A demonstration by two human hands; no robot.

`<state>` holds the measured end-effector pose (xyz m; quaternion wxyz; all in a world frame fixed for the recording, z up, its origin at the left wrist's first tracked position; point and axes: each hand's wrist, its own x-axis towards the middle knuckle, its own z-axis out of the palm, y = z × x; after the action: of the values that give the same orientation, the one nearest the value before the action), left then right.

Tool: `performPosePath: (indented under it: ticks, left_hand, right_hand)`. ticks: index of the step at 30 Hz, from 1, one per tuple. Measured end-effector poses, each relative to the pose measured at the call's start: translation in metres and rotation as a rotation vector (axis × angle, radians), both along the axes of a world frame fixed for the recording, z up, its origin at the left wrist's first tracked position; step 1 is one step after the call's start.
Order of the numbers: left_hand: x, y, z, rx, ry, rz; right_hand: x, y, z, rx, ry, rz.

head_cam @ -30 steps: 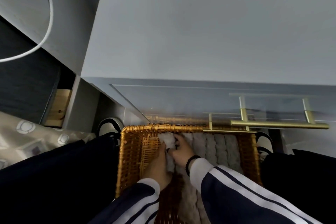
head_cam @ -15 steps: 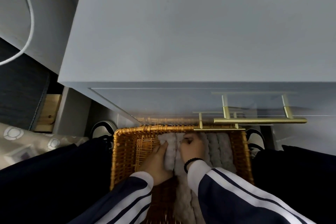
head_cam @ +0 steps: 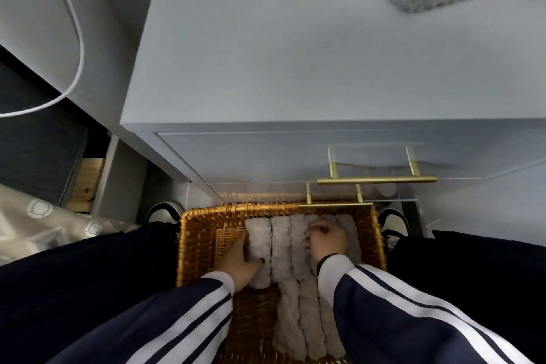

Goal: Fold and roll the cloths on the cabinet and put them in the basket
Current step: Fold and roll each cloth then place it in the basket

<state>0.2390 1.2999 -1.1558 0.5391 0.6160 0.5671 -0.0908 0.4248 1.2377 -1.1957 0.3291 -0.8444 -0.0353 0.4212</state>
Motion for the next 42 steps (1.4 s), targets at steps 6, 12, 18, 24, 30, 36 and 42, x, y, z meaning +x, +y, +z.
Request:
performPosePath:
  ticks: [6, 12, 18, 24, 30, 36, 42]
  left_hand:
    - [0.01, 0.007, 0.037, 0.026, 0.081, 0.021]
    - [0.01, 0.002, 0.076, 0.026, 0.112, -0.016]
    - [0.015, 0.009, 0.121, 0.017, 0.068, 0.007]
    - [0.031, 0.017, 0.19, 0.092, -0.12, -0.002]
    - [0.037, 0.019, 0.26, 0.179, -0.252, -0.076]
    - [0.045, 0.023, 0.319, 0.341, -0.404, -0.067]
    - [0.071, 0.035, 0.357, 0.397, -0.617, 0.035]
  right_hand:
    - [0.003, 0.006, 0.049, 0.056, -0.03, 0.07]
    - [-0.001, 0.01, 0.133, 0.185, 0.087, -0.001]
    - [0.011, 0.013, 0.195, 0.104, 0.257, 0.138]
    - [0.021, 0.01, 0.258, 0.014, 0.005, 0.658]
    - [0.027, 0.005, 0.331, -0.015, -0.369, 1.042]
    - [0.039, 0.005, 0.391, 0.018, -0.464, 1.191]
    - [0.063, 0.03, 0.438, 0.335, -0.359, 0.91]
